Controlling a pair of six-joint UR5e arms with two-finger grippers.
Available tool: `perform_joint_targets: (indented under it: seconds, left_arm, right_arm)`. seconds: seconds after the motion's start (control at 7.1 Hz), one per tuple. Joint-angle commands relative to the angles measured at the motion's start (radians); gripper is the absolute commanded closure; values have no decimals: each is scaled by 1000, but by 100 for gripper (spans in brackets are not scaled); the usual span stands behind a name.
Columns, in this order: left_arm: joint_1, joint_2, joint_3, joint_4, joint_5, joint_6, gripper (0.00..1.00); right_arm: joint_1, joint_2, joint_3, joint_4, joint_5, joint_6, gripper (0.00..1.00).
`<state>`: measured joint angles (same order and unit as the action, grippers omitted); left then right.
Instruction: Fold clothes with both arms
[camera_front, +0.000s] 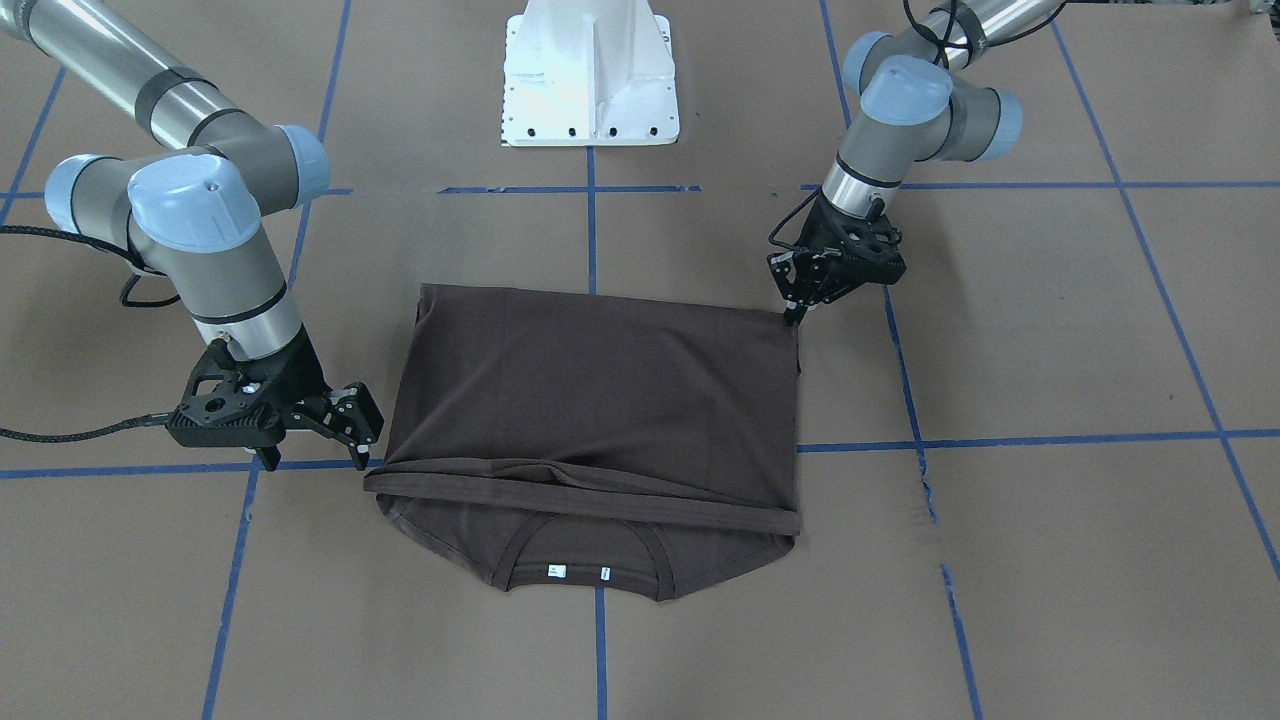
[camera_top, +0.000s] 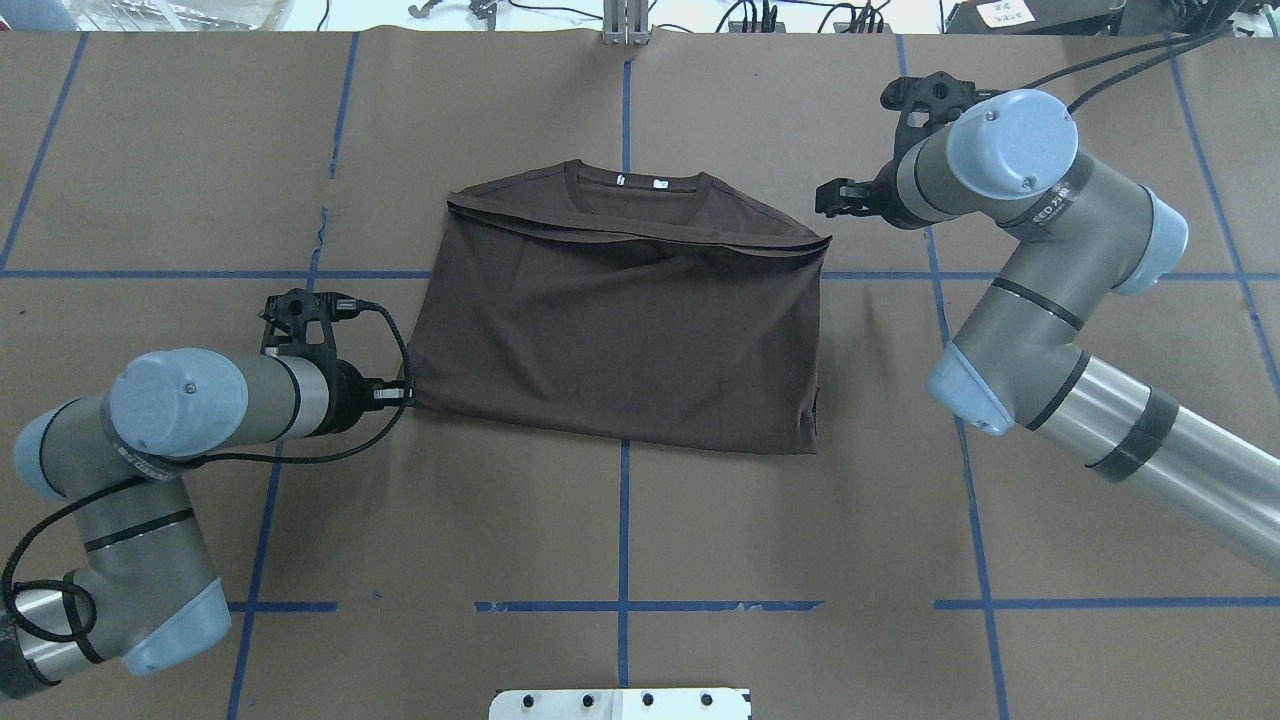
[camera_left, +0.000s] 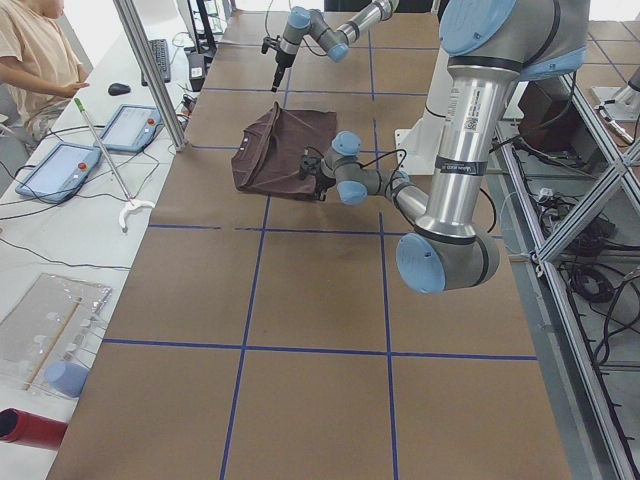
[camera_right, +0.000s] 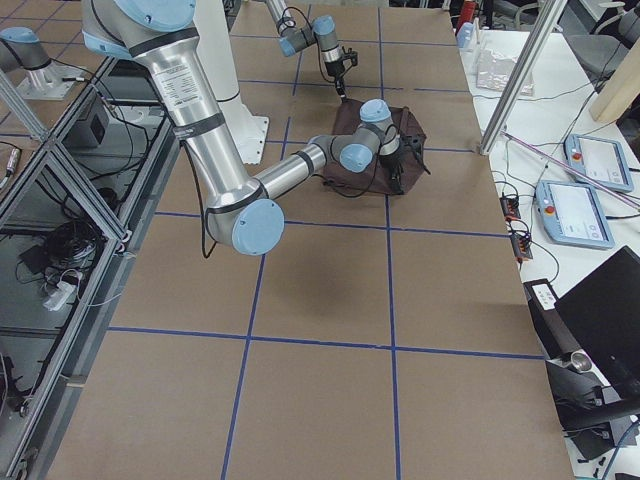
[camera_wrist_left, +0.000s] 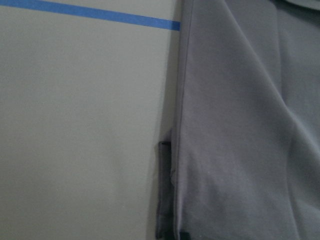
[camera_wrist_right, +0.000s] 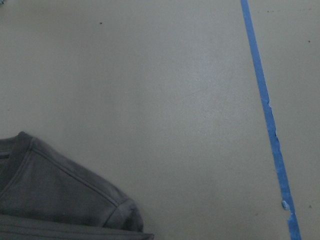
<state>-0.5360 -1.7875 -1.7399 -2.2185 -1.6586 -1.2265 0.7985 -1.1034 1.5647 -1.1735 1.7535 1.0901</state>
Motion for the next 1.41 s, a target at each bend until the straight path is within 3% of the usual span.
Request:
perform_joint_targets:
  seconds: [0.0,0.28,0.56,0.84,0.99,1.13,1.27]
  left_arm:
    - [-196,-66,154,-6,-3,202,100]
    - [-339,-348,526,-16,-3,301,100]
    - [-370,-612,827,-93,9,302,100]
    - [-384,-622,867,-133,7,303,100]
    - [-386,-572,812,-141,0,371,1]
    - [-410,-529,721,-141,-50,446,0]
    - [-412,-486,685,-148,-117,446,0]
  right_arm:
    - [4,2,0,0,0,-1,0]
    - [5,2,0,0,0,1,0]
    - [10,3,3,-2,1,1,0]
    - [-1,16,0,-2,1,19,0]
    - [-18,67,-26,-5,0,74,0]
    - [-45,174,-122,-3,-9,150,0]
    - [-79,282,-224,-5,-59,247,11]
